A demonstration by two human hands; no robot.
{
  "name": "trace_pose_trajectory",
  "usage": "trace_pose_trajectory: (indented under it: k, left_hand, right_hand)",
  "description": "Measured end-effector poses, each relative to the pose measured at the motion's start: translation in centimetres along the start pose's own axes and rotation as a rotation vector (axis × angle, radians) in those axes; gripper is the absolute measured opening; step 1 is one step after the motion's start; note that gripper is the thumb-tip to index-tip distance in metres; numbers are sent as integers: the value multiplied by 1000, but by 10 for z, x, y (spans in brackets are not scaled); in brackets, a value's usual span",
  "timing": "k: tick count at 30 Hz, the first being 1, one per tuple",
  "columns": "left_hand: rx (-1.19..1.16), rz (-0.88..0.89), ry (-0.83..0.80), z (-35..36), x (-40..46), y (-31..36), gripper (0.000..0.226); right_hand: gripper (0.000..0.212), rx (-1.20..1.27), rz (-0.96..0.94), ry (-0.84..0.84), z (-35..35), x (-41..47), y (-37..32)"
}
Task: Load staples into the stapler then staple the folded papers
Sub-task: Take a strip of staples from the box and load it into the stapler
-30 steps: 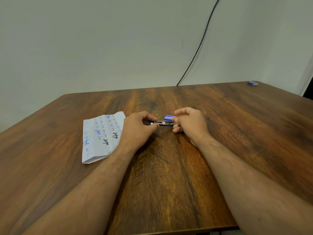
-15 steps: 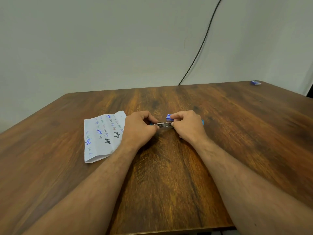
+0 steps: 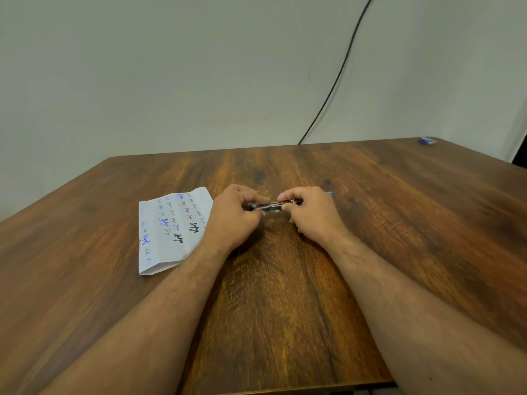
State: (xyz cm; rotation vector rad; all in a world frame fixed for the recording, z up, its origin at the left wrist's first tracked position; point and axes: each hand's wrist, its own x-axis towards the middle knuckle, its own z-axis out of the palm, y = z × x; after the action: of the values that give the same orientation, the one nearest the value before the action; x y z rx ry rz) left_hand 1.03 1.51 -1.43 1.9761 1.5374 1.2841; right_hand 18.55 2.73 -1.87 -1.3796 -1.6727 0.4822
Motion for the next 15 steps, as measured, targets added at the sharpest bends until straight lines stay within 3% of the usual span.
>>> trace_pose_trajectory:
  k: [2,6,11,15]
  left_hand:
    - [18,-22,-7,-1,0,1,30]
    - [-10,31,4,0,-2,3,35]
    - [17,18,7,2,1,-1,22]
    - [7,4,-1,4,2,-1,21]
  right_hand:
    - [16,-25,-29,-5,0,-1,-2]
    - [16,-22,-69,-3,-1,-3,-6]
    - [17,14,-62,3,-1,-4,-6]
    - [29,15,-48,16,-2,-5,-6]
